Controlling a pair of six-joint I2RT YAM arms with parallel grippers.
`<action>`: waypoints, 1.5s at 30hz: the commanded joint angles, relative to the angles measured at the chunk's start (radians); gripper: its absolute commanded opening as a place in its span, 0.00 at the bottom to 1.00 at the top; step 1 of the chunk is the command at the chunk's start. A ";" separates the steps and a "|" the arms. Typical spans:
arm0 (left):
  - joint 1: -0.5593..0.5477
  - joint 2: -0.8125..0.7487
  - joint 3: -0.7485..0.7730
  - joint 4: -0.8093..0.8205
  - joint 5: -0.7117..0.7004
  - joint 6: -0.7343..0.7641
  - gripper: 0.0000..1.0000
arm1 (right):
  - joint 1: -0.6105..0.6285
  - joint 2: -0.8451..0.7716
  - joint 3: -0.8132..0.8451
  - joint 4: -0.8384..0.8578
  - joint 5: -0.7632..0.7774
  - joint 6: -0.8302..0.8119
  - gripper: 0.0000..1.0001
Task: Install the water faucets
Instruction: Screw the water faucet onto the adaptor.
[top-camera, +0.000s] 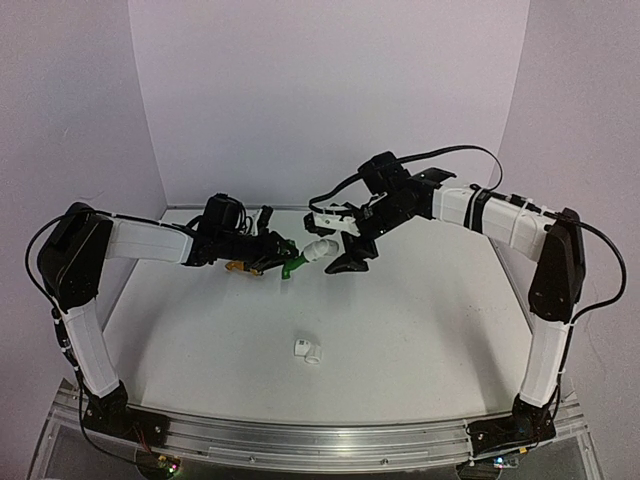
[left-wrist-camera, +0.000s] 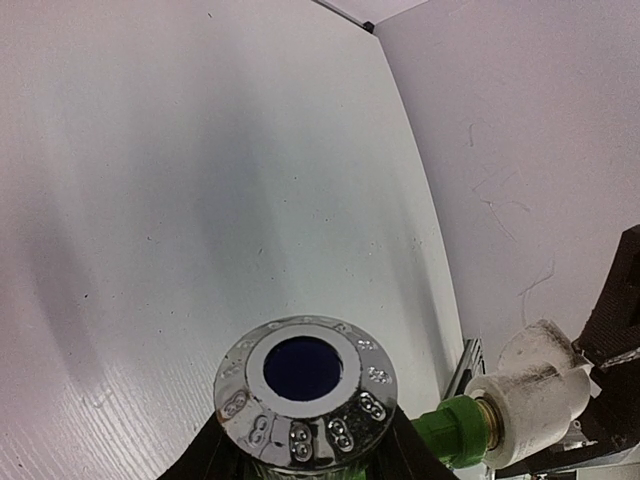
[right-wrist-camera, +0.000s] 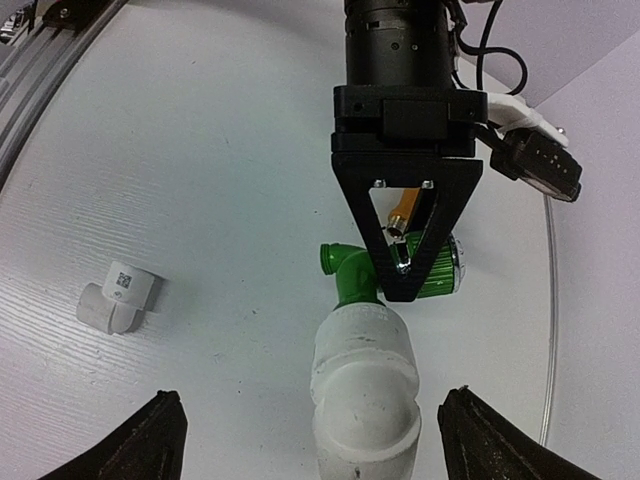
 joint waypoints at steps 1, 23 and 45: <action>0.002 -0.058 0.056 0.025 0.022 0.026 0.00 | 0.010 0.016 0.044 0.048 0.033 0.041 0.89; -0.001 -0.056 0.081 0.007 0.028 0.039 0.00 | 0.026 0.072 0.052 0.113 0.048 0.087 0.66; -0.007 -0.068 0.110 0.001 -0.077 0.024 0.00 | 0.048 0.092 0.027 0.198 0.152 0.334 0.15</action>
